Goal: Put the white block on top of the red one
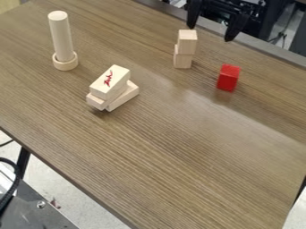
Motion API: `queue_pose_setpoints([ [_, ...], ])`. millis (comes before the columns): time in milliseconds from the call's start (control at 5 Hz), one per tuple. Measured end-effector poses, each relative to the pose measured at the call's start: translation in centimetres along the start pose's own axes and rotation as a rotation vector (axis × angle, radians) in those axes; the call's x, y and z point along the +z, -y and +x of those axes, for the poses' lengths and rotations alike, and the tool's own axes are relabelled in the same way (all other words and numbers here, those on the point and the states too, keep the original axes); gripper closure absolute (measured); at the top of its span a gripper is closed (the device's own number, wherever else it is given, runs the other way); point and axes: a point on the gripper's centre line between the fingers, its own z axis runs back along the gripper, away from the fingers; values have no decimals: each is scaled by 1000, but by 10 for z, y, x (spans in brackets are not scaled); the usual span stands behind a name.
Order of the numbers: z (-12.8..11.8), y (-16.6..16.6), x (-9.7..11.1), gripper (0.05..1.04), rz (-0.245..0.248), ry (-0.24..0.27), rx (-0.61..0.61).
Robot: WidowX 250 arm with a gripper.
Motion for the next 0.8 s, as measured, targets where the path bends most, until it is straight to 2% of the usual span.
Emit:
queue_pose_setpoints([
  [200, -5, 1, -13, 83, 15, -36, -8],
  [800, -3, -5, -30, 83, -9, -52, 74],
])
